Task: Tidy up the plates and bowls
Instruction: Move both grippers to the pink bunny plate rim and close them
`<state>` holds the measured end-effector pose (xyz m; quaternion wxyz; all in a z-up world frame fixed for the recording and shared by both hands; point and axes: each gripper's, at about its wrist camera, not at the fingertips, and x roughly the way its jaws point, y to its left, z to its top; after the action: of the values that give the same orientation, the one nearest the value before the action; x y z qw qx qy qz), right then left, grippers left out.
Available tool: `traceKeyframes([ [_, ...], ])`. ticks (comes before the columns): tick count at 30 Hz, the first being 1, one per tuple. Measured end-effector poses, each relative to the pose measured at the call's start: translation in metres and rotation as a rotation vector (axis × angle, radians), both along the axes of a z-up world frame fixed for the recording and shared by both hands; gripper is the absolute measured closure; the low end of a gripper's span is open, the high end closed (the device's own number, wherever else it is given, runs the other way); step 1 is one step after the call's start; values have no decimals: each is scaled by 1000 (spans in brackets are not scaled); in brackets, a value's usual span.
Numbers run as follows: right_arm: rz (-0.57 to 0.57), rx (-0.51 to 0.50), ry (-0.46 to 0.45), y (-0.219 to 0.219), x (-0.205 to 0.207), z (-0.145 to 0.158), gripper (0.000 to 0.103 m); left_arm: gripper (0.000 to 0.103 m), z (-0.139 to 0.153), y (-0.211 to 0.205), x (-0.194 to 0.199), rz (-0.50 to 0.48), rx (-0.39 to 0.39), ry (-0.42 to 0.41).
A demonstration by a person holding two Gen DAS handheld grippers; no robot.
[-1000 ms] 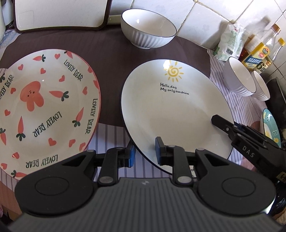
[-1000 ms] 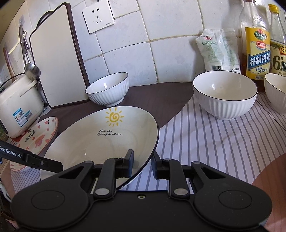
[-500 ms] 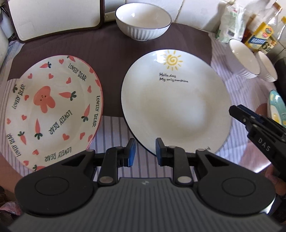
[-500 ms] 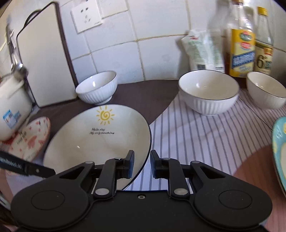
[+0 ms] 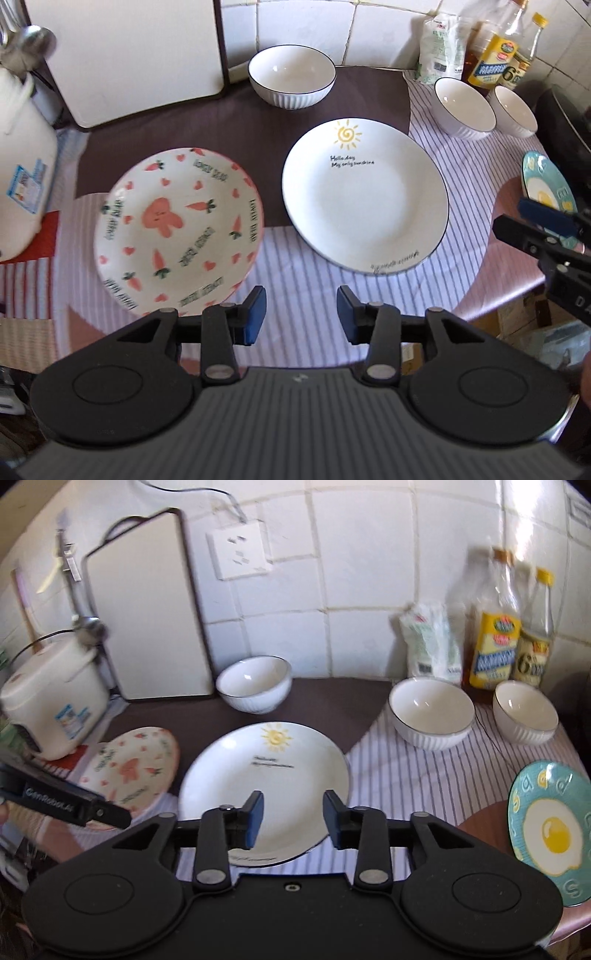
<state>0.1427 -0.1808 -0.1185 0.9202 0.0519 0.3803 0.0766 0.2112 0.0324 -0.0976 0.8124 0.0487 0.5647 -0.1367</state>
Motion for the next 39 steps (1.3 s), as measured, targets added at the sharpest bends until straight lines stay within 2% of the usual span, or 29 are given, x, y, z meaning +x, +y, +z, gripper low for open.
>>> traceKeyframes([
  [3,42,2,-5,15,-11,14,51,59,11,12,-14,-6,16,-22],
  [9,128,-6,-34,47,-28,35,35,53,30,43,-38,19,23,-60],
  [14,188,7,-48,71,-31,42,33,46,36,72,-49,57,44,-79],
  [18,217,13,-49,93,-31,41,32,46,31,90,-51,55,82,-111],
  [28,188,28,-50,133,-11,-4,31,43,-13,143,-22,133,70,-82],
  [31,187,65,-69,143,-3,-23,31,43,-31,161,-8,170,63,-74],
  [36,182,103,-43,166,18,-58,31,43,-60,183,14,209,34,-87],
  [39,146,133,-2,171,28,-78,32,41,-79,189,22,209,5,-141],
])
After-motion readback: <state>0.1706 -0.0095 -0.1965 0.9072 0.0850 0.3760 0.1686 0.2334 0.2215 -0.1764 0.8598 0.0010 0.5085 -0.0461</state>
